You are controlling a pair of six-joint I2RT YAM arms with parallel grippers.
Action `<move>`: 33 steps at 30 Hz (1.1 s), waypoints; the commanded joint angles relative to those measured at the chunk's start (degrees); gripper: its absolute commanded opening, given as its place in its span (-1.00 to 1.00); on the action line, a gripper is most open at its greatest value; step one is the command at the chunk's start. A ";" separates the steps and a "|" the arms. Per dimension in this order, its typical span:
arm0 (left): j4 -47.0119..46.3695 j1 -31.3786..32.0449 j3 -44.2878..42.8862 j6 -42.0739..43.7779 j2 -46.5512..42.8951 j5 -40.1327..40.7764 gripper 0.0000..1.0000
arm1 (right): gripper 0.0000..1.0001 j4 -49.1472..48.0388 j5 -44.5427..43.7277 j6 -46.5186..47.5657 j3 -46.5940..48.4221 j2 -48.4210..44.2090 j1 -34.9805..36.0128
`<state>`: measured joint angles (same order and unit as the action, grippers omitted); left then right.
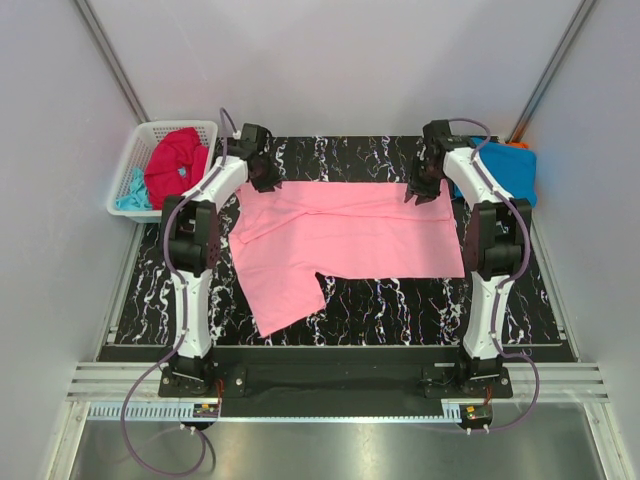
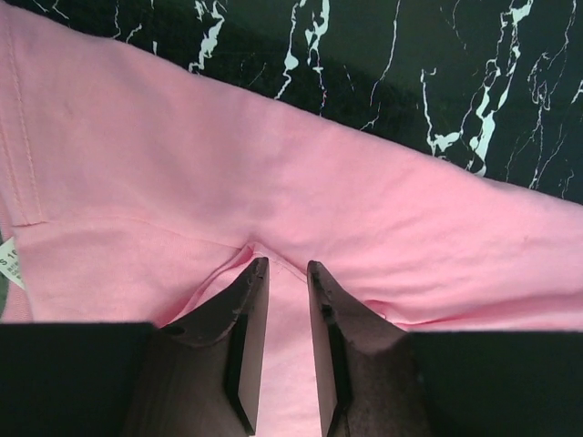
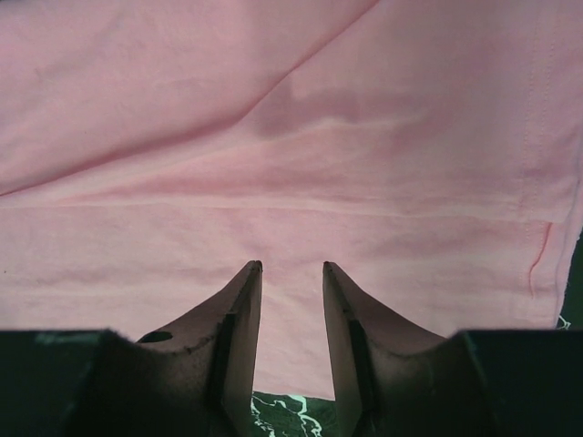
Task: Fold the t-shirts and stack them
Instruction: Fold the tshirt
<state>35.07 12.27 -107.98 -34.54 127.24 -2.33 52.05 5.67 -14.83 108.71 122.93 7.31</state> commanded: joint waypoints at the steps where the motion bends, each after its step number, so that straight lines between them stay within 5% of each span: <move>1: 0.87 0.29 0.66 -0.08 -1.21 2.15 -0.44 | -0.20 -2.39 0.22 -1.60 -2.00 -3.58 1.30; 6: 2.98 1.61 0.67 -0.17 -0.68 8.48 -0.45 | -0.21 -2.92 0.04 -2.13 -3.67 -3.84 1.56; 33: 5.54 2.23 -5.22 0.18 5.56 6.55 -0.50 | -0.24 -3.27 -1.45 -1.87 -6.05 -5.34 1.57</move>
<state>41.10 14.28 -110.30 -34.54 132.25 4.32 49.91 5.17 -16.38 102.78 121.78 8.51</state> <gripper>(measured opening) 0.237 0.382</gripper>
